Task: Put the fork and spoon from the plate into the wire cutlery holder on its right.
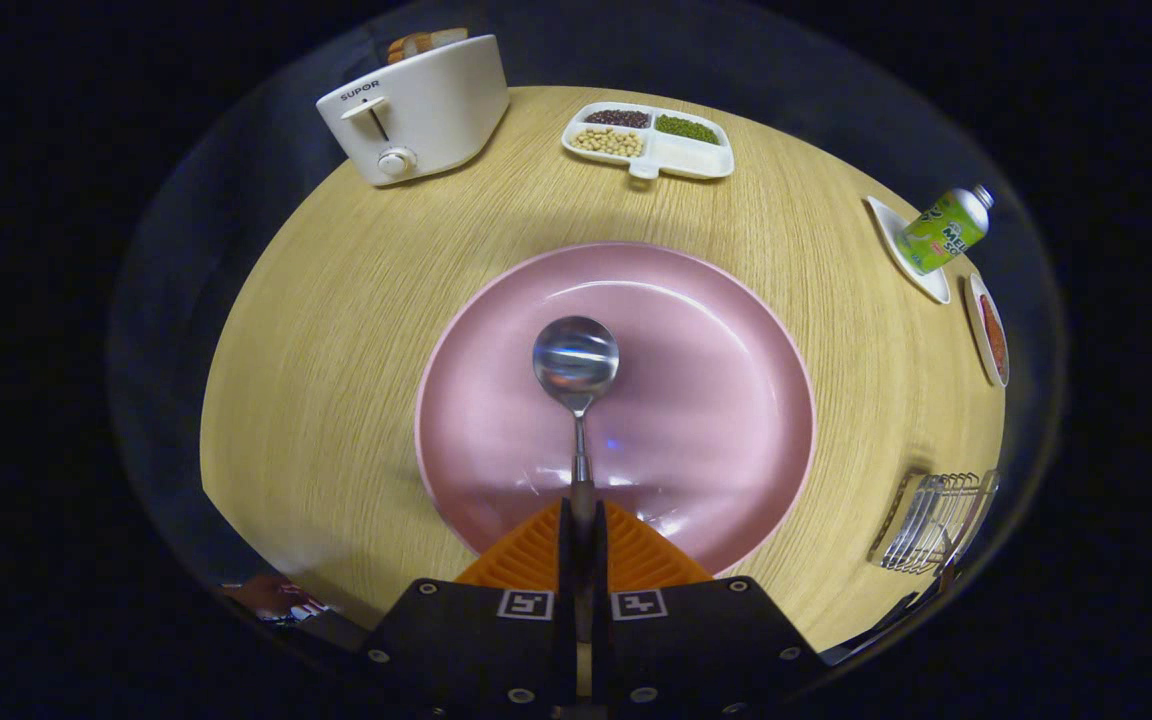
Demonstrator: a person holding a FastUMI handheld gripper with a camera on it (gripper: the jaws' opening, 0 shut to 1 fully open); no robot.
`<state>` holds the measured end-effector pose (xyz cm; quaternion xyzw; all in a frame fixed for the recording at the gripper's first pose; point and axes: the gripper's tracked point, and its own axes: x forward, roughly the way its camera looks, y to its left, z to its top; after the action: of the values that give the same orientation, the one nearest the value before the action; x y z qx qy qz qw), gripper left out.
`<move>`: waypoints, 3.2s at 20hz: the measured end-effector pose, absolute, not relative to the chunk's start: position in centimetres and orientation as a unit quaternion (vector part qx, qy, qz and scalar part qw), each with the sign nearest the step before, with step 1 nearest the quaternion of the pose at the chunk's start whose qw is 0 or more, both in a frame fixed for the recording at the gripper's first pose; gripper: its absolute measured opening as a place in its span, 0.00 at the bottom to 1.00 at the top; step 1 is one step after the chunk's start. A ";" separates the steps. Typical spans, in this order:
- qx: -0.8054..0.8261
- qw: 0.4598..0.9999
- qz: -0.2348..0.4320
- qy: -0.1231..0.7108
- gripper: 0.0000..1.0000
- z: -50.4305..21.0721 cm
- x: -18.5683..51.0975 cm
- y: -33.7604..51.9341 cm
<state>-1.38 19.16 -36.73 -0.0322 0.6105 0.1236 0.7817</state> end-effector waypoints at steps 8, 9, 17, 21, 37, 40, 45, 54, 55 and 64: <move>0.004 0.821 0.079 0.566 0.05 -30.0 -1.2 12.2; 0.008 0.824 0.070 0.562 0.05 -29.2 -1.4 10.9; 0.032 0.835 0.003 0.549 0.05 -24.9 -4.4 -0.1; 0.034 0.832 -0.024 0.554 0.05 -24.1 -5.8 -5.0; 0.036 0.772 -0.015 0.634 0.06 -30.8 -9.0 -11.7; 0.040 0.765 -0.010 0.643 0.07 -31.5 -8.7 -12.0; 0.062 0.774 -0.004 0.630 0.11 -31.4 -6.8 -11.6; 0.075 0.888 -0.007 0.454 0.21 -24.6 1.0 -11.9; 0.077 0.904 -0.009 0.421 0.24 -23.0 2.0 -12.0; 0.052 0.986 -0.039 0.152 0.67 -7.3 5.7 -13.5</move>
<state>5.74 -13.53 -7.30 0.0524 0.1523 -0.0389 0.9862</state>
